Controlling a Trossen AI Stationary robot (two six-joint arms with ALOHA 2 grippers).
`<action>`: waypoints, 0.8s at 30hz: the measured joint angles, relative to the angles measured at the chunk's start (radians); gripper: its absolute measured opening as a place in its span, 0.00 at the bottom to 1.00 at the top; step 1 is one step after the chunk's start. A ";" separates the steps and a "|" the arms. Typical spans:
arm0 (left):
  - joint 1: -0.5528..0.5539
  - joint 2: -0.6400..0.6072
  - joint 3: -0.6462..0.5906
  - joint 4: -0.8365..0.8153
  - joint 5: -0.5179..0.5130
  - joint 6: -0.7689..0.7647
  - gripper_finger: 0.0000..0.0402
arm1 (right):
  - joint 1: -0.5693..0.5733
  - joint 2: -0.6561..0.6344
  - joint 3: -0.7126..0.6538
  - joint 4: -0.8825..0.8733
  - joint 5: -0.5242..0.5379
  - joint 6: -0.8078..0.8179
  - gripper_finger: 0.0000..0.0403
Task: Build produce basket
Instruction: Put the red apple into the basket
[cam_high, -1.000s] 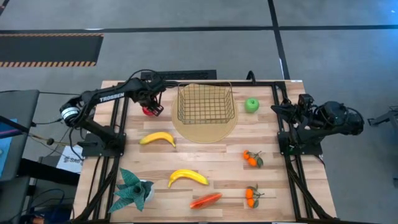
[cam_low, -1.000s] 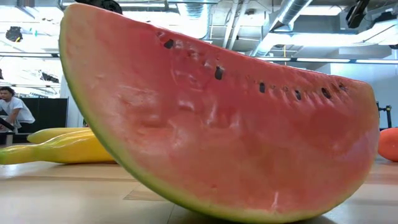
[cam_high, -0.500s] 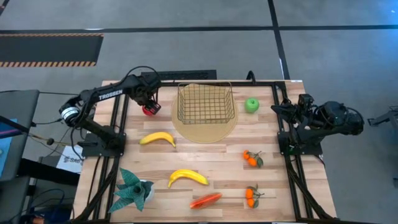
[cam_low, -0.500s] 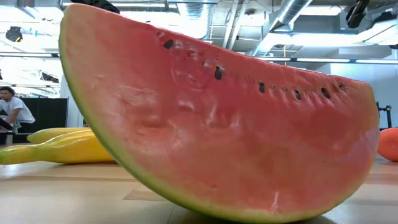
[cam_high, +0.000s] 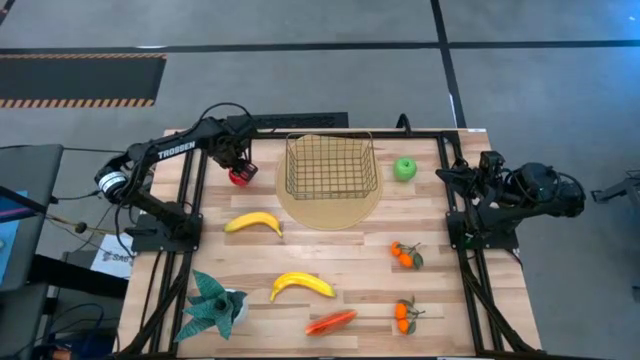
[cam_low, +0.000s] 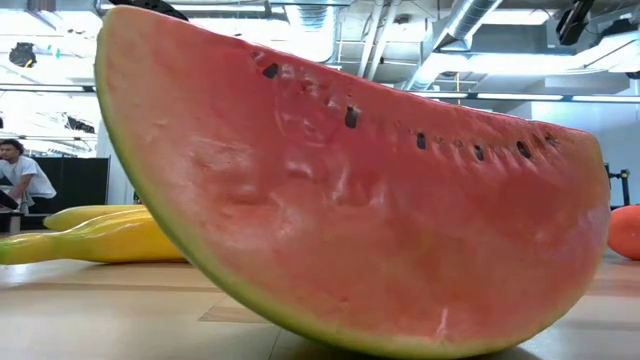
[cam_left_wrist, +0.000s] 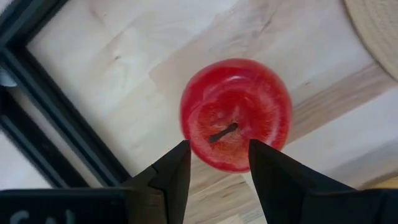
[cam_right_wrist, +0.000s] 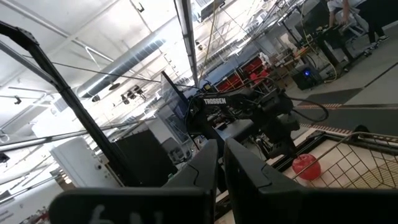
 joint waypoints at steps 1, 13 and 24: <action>0.000 0.000 0.000 0.003 0.009 0.002 0.37 | 0.000 0.000 0.000 0.000 0.000 0.000 0.13; 0.001 0.000 -0.001 0.025 0.025 0.003 0.37 | 0.000 0.000 0.000 0.000 0.002 0.000 0.13; 0.005 0.000 -0.013 0.024 0.022 0.017 0.37 | 0.000 0.000 0.000 0.000 0.002 0.000 0.13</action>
